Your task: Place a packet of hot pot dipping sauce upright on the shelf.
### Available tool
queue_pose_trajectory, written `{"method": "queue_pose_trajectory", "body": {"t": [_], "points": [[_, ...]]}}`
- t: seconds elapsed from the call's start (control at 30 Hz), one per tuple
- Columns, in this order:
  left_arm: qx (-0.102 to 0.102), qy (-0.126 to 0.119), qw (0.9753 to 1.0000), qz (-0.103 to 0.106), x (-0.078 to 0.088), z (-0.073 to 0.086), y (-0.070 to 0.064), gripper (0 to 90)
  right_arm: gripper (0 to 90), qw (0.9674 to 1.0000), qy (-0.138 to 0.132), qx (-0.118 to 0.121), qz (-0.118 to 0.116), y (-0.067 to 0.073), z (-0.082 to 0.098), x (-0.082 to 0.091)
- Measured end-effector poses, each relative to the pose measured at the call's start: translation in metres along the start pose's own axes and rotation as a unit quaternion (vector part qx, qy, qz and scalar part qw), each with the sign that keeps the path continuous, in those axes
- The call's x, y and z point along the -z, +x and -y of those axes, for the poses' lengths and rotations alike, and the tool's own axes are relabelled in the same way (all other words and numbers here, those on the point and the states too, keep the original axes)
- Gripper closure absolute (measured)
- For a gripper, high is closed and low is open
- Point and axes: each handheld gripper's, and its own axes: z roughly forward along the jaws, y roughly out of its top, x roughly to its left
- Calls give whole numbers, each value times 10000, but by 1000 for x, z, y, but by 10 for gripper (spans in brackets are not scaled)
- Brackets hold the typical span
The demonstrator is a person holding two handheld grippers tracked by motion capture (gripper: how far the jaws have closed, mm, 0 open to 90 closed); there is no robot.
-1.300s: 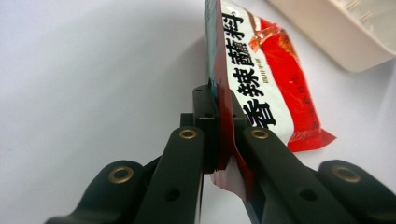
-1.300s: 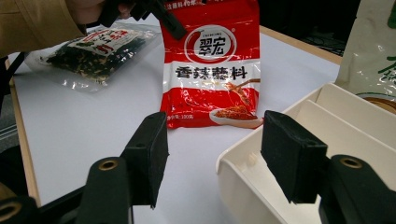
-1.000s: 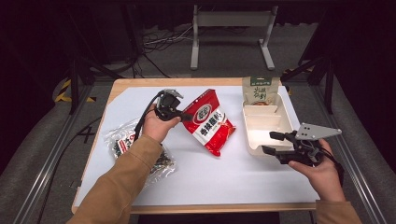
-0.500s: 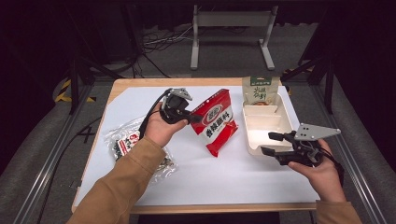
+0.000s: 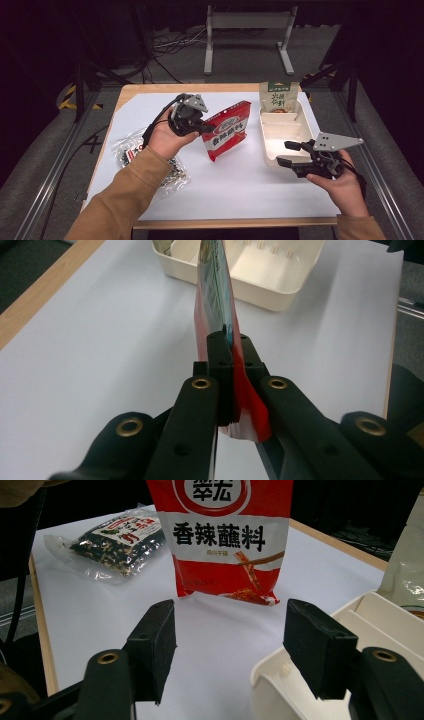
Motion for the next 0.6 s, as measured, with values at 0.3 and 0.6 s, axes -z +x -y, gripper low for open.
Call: {"method": "queue_pose_trajectory", "body": {"t": [0.3,0.6], "points": [[-558,62,9980,284,17,-7,-22,895,358,10000,41,18,-24,3,-2,-10],[-1080,169,9907,804,18,-16,-47,895,345,9998,126,85,-147,10,-3,-22]]}}
